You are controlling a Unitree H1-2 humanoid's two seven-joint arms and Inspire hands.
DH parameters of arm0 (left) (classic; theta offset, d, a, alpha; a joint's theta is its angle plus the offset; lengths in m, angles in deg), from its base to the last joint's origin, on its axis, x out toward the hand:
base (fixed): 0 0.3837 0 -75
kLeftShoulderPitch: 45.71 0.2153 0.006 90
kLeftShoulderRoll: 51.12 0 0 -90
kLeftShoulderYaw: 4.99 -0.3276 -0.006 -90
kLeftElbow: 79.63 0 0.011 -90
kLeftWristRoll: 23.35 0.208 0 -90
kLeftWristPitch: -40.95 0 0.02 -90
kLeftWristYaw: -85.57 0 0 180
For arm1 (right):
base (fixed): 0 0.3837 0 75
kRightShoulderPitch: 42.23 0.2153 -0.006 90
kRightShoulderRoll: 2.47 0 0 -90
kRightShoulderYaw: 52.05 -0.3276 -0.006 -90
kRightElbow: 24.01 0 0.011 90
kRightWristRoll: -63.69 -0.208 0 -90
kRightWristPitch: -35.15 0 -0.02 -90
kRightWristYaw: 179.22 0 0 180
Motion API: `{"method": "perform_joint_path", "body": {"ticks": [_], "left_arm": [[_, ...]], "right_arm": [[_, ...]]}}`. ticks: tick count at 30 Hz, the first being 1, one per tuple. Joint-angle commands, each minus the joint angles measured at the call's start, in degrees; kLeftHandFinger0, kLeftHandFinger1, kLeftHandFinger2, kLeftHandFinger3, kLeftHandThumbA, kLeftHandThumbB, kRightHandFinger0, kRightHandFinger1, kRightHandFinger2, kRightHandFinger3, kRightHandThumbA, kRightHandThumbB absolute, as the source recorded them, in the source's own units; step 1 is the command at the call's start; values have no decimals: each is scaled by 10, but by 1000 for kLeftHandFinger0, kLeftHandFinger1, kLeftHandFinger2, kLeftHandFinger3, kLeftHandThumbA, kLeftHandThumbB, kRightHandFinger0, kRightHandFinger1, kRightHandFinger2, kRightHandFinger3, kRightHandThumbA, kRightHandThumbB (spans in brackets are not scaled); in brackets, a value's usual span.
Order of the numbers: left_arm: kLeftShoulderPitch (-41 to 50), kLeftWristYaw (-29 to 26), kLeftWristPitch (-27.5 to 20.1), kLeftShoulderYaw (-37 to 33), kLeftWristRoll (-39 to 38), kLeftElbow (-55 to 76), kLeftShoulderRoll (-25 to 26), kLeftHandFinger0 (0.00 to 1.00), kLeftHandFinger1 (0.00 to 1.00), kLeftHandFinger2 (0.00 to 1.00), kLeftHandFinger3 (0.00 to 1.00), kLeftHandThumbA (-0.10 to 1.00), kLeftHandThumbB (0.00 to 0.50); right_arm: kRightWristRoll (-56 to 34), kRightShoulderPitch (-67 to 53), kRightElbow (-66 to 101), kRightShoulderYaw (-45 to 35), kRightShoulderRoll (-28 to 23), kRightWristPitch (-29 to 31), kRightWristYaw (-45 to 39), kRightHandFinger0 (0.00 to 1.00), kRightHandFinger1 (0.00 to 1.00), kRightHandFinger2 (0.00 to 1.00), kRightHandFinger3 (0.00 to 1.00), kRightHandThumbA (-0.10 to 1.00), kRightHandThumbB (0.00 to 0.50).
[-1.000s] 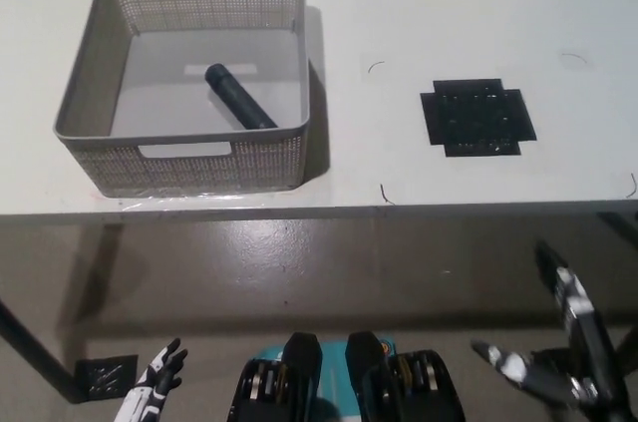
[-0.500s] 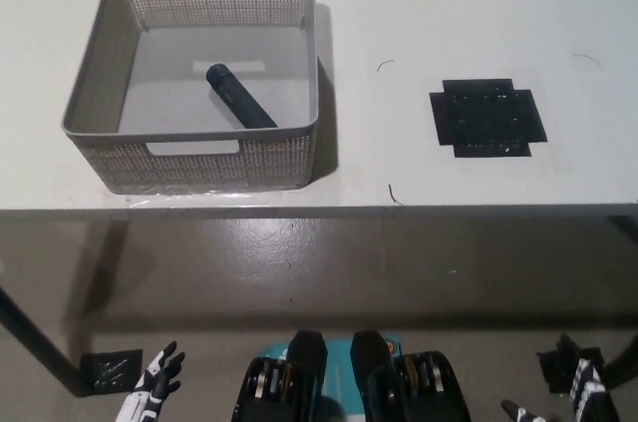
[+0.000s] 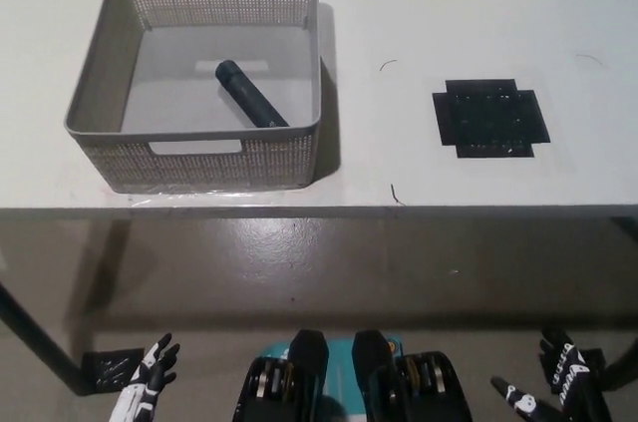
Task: Use the right hand to pick up a electric screw driver and put it into a container on the left side
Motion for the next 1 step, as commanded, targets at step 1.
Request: {"method": "perform_joint_path", "body": {"ticks": [1], "left_arm": [[-10,-14,-19,6,0,14,3,1000,1000,1000,1000,1000,86]], "right_arm": [[7,9,0,1,-2,22,-9,1000,1000,1000,1000,967,331]]}}
